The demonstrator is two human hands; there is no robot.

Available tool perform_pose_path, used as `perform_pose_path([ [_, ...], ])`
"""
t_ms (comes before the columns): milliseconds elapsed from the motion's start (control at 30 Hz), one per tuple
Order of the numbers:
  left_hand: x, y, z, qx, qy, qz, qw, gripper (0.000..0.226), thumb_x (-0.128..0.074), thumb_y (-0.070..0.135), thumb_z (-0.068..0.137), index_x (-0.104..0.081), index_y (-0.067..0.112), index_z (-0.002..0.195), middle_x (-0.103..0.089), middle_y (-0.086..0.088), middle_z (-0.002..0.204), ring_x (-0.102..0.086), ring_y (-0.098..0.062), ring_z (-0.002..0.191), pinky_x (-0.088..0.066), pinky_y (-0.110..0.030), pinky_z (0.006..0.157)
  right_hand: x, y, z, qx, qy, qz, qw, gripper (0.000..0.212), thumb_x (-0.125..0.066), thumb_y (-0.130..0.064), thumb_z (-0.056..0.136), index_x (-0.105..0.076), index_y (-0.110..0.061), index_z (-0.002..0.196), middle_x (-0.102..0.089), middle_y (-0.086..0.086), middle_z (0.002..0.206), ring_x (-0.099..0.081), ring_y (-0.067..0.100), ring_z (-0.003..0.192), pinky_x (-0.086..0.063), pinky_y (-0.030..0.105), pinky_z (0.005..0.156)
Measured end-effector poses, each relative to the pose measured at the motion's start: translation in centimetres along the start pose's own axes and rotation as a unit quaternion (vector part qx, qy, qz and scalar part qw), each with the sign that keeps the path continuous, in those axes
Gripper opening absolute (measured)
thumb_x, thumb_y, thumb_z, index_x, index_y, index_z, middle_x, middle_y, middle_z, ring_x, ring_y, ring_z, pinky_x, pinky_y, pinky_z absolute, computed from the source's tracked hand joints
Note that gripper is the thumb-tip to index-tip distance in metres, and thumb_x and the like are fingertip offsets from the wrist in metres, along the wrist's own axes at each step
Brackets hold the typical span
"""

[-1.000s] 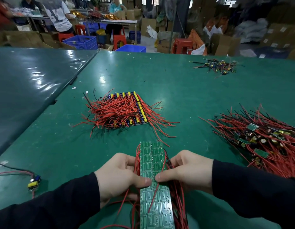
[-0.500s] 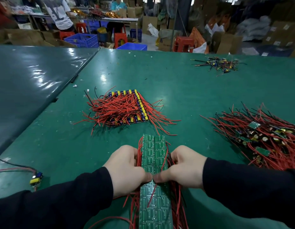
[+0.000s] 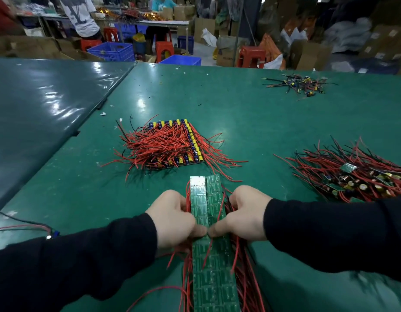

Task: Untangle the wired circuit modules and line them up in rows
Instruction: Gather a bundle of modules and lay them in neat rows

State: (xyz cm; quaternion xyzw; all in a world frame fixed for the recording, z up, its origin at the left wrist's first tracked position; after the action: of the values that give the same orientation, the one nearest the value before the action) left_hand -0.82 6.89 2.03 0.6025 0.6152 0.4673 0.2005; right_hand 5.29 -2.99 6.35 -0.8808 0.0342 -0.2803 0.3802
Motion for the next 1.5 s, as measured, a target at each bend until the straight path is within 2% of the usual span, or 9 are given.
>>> perform_pose_path([
  [200,2.8,2.6,-0.3,-0.069,0.059,-0.085,0.992,0.033,-0.076,-0.001,0.071,-0.063,0.006,0.100,-0.067,-0.019,0.099,-0.061,-0.023,0.075,-0.053,-0.036,0.079,3.8,0.4,0.0,0.015,0.065,0.098,0.993,0.014,-0.078,-0.004,0.073,-0.064,-0.001,0.073,-0.063,0.007,0.056,-0.057,0.014,0.043,-0.055,0.029,0.055],
  [400,0.5,5.3,-1.6,-0.147,0.012,-0.078,0.986,0.067,-0.072,0.065,0.055,-0.068,0.016,0.100,-0.073,-0.006,0.096,-0.067,-0.013,0.085,-0.048,-0.019,0.069,4.6,-0.7,-0.5,0.080,0.088,0.046,0.992,0.032,-0.076,-0.011,0.075,-0.066,0.013,0.094,-0.062,0.018,0.073,-0.053,0.022,0.064,-0.047,0.036,0.066],
  [567,0.4,3.3,0.8,-0.074,0.025,-0.233,0.969,0.046,-0.062,0.041,0.081,-0.069,0.002,0.104,-0.070,-0.022,0.101,-0.065,-0.032,0.088,-0.050,-0.041,0.085,2.5,-0.7,-1.0,0.152,-0.003,0.075,0.985,0.024,-0.058,0.006,0.086,-0.063,0.009,0.109,-0.068,0.023,0.107,-0.067,0.026,0.095,-0.051,0.029,0.080],
  [667,-0.4,2.1,1.0,-0.057,-0.004,-0.316,0.947,0.033,-0.055,0.029,0.090,-0.068,-0.001,0.095,-0.069,-0.022,0.083,-0.062,-0.030,0.069,-0.051,-0.037,0.070,3.0,-0.9,-1.9,0.164,-0.017,0.173,0.971,0.017,-0.059,0.007,0.085,-0.067,0.003,0.099,-0.070,0.024,0.098,-0.069,0.019,0.079,-0.056,0.023,0.068],
  [767,-1.0,1.5,0.9,-0.041,-0.018,-0.397,0.917,0.032,-0.048,0.024,0.096,-0.070,0.004,0.088,-0.065,-0.018,0.071,-0.060,-0.024,0.050,-0.054,-0.029,0.051,6.5,0.1,-1.7,0.217,0.192,0.235,0.928,0.009,-0.064,0.004,0.082,-0.066,0.000,0.090,-0.070,0.014,0.075,-0.063,0.010,0.057,-0.050,0.016,0.051],
  [867,-0.8,1.6,0.9,-0.076,0.015,-0.415,0.906,0.032,-0.049,0.024,0.095,-0.070,0.002,0.090,-0.066,-0.017,0.072,-0.060,-0.023,0.047,-0.054,-0.028,0.045,7.5,2.5,-0.8,0.205,0.327,0.226,0.895,0.023,-0.073,-0.019,0.077,-0.062,-0.015,0.096,-0.066,0.004,0.091,-0.058,0.009,0.074,-0.044,0.016,0.062],
  [1000,-1.0,1.7,0.8,-0.097,0.029,-0.433,0.896,0.034,-0.051,0.025,0.093,-0.073,0.000,0.086,-0.070,-0.019,0.076,-0.064,-0.022,0.049,-0.053,-0.027,0.045,3.1,3.9,1.5,0.171,0.167,0.309,0.921,0.054,-0.066,-0.061,0.056,-0.073,-0.013,0.082,-0.072,0.006,0.088,-0.060,0.016,0.080,-0.047,0.033,0.078],
  [1133,-0.6,1.0,1.1,-0.091,0.048,-0.443,0.891,0.028,-0.057,0.024,0.087,-0.077,0.010,0.075,-0.070,-0.015,0.071,-0.063,-0.021,0.046,-0.055,-0.030,0.044,2.0,4.6,2.8,0.105,0.038,0.451,0.886,0.065,-0.045,-0.074,0.056,-0.074,-0.016,0.064,-0.065,0.003,0.066,-0.060,0.012,0.054,-0.048,0.023,0.057],
  [1500,-1.7,-0.1,1.1,-0.030,0.001,-0.454,0.890,0.029,-0.061,0.031,0.074,-0.076,0.007,0.068,-0.068,-0.017,0.062,-0.062,-0.024,0.042,-0.051,-0.029,0.040,1.4,4.2,2.7,0.156,0.038,0.339,0.927,0.016,-0.066,-0.006,0.081,-0.070,-0.002,0.096,-0.072,0.012,0.094,-0.065,0.017,0.077,-0.052,0.026,0.070],
])
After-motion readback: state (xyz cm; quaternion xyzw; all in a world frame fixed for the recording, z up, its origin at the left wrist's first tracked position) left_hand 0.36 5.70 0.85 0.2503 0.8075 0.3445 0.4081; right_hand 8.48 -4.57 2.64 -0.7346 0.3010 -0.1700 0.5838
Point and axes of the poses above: each hand's wrist, its own z-axis towards the middle knuckle, its own x-axis out of the back of the hand, y = z × x, the point moved 6 cm from there along z, towards the middle knuckle
